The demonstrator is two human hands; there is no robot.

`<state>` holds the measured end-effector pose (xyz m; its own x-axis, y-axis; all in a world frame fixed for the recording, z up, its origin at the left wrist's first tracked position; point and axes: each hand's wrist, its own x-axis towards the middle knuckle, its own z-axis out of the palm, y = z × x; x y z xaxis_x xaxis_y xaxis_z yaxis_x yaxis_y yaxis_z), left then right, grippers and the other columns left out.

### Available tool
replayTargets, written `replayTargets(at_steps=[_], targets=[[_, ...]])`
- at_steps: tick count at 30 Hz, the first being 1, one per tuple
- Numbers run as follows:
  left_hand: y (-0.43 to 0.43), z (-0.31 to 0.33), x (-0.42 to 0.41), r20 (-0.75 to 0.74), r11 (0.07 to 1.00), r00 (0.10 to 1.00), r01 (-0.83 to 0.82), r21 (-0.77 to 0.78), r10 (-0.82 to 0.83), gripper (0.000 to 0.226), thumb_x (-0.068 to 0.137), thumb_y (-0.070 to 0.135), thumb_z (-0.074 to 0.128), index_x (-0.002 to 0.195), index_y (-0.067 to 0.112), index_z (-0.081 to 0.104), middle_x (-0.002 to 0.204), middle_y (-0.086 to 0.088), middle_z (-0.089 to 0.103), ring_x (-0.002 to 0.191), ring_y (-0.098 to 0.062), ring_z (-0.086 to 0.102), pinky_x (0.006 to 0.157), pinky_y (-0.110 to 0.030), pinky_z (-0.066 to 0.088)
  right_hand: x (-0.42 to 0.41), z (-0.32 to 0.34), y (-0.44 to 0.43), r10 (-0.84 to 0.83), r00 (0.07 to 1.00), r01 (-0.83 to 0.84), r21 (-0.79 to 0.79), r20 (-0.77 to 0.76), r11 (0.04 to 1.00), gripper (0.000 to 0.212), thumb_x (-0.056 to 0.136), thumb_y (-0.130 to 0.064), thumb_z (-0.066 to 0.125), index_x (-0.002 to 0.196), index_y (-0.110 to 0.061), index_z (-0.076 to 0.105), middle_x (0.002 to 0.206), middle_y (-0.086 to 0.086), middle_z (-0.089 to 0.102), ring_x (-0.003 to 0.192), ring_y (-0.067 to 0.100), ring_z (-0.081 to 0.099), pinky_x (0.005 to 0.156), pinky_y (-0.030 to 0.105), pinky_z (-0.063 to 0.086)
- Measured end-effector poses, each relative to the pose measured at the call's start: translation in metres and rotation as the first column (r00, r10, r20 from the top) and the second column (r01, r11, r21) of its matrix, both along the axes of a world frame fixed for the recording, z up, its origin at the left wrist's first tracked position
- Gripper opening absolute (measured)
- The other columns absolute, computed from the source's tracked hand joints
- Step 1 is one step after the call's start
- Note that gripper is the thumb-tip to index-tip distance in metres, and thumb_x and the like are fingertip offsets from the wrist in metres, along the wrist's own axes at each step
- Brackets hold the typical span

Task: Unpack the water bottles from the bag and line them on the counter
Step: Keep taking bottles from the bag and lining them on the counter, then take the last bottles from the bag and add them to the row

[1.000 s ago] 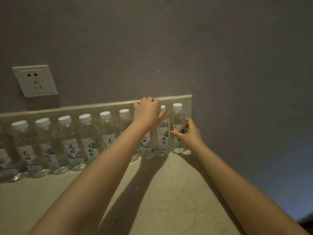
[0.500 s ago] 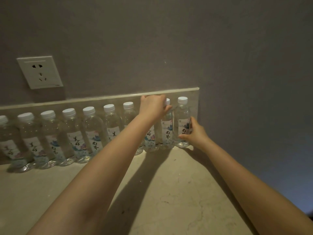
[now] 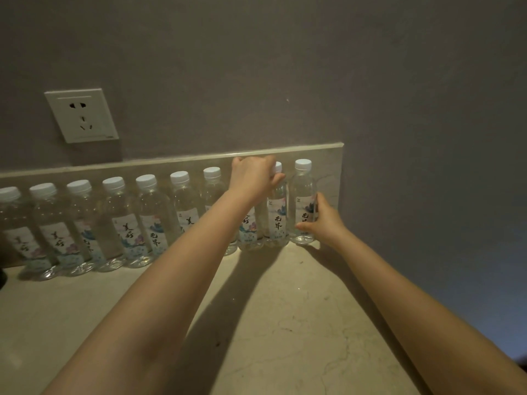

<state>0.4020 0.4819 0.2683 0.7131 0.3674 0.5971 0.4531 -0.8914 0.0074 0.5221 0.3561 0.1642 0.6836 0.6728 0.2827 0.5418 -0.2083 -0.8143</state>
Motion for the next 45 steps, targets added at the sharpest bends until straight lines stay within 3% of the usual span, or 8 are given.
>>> replayTargets(at_steps=[12, 18, 23, 26, 29, 32, 39, 45], targets=[[0.003, -0.004, -0.008, 0.044, 1.000, 0.999, -0.019, 0.025, 0.018, 0.038, 0.092, 0.048, 0.049, 0.112, 0.018, 0.059, 0.095, -0.001, 0.069, 0.094, -0.025, 0.061, 0.089, -0.039, 0.033, -0.002, -0.005, 0.004, 0.019, 1.000, -0.019, -0.025, 0.003, 1.000, 0.072, 0.070, -0.022, 0.081, 0.127, -0.025, 0.037, 0.122, -0.001, 0.060, 0.111, 0.019, 0.060, 0.094, 0.043, 0.052], [-0.014, -0.013, -0.014, 0.123, 0.999, 0.992, -0.038, 0.034, 0.034, 0.040, 0.090, 0.044, 0.050, 0.119, 0.017, 0.054, 0.120, -0.003, 0.059, 0.114, -0.024, 0.049, 0.096, -0.044, 0.032, -0.005, -0.002, -0.002, -0.013, 0.998, 0.019, -0.100, 0.064, 0.995, 0.072, 0.073, -0.029, 0.078, 0.132, -0.029, 0.036, 0.126, -0.002, 0.055, 0.115, 0.020, 0.056, 0.097, 0.043, 0.048], [-0.037, -0.015, -0.028, 0.222, 0.997, 0.973, 0.060, 0.040, -0.067, 0.038, 0.090, 0.035, 0.051, 0.120, 0.013, 0.056, 0.130, -0.007, 0.050, 0.124, -0.024, 0.040, 0.100, -0.043, 0.029, -0.016, 0.011, -0.018, -0.102, 0.989, 0.119, -0.162, 0.110, 0.980, 0.089, 0.074, -0.032, 0.077, 0.145, -0.024, 0.025, 0.137, 0.006, 0.044, 0.123, 0.025, 0.048, 0.099, 0.043, 0.044], [-0.060, -0.012, -0.036, 0.294, 0.978, 0.939, 0.202, -0.056, -0.177, 0.032, 0.090, 0.032, 0.054, 0.113, 0.011, 0.061, 0.120, -0.006, 0.056, 0.117, -0.022, 0.046, 0.096, -0.039, 0.033, -0.032, 0.032, -0.037, -0.194, 0.978, 0.194, 0.017, 0.072, 0.981, 0.070, 0.078, -0.032, 0.072, 0.138, -0.018, 0.039, 0.115, 0.003, 0.055, 0.104, 0.021, 0.055, 0.085, 0.033, 0.047], [-0.088, -0.008, -0.044, 0.389, 0.881, 0.882, 0.386, -0.275, -0.265, 0.027, 0.091, 0.028, 0.055, 0.106, 0.008, 0.064, 0.113, -0.007, 0.061, 0.111, -0.021, 0.051, 0.094, -0.035, 0.039, -0.055, 0.059, -0.068, -0.256, 0.967, 0.251, 0.193, 0.002, 0.949, 0.025, 0.081, -0.022, 0.067, 0.106, -0.019, 0.061, 0.082, -0.003, 0.060, 0.080, 0.020, 0.062, 0.077, 0.037, 0.054], [-0.119, -0.009, -0.051, 0.454, 0.745, 0.835, 0.511, -0.428, -0.312, 0.023, 0.089, 0.024, 0.056, 0.101, 0.007, 0.067, 0.106, -0.008, 0.065, 0.101, -0.020, 0.058, 0.085, -0.029, 0.044, -0.079, 0.071, -0.107, -0.302, 0.953, 0.290, 0.236, 0.015, 0.928, 0.006, 0.083, -0.015, 0.063, 0.089, -0.014, 0.065, 0.073, 0.006, 0.064, 0.068, 0.024, 0.065, 0.080, 0.048, 0.056], [-0.228, -0.053, -0.046, 0.428, 0.535, 0.759, 0.650, -0.540, -0.490, 0.018, 0.086, 0.018, 0.059, 0.093, 0.004, 0.068, 0.094, -0.012, 0.068, 0.092, -0.024, 0.061, 0.079, -0.030, 0.043, -0.133, 0.036, -0.243, -0.509, 0.860, 0.508, 0.141, -0.030, 0.850, 0.010, 0.084, -0.018, 0.062, 0.077, -0.024, 0.061, 0.064, 0.000, 0.064, 0.063, 0.021, 0.066, 0.072, 0.043, 0.058], [-0.369, -0.113, -0.032, 0.269, 0.408, 0.674, 0.666, -0.624, -0.688, 0.018, 0.086, 0.018, 0.057, 0.097, 0.008, 0.068, 0.098, -0.009, 0.068, 0.090, -0.021, 0.060, 0.078, -0.029, 0.045, -0.163, -0.031, -0.412, -0.711, 0.696, 0.715, -0.004, -0.102, 0.700, 0.005, 0.083, -0.025, 0.065, 0.086, -0.022, 0.065, 0.070, -0.002, 0.068, 0.061, 0.010, 0.067, 0.067, 0.030, 0.055]])
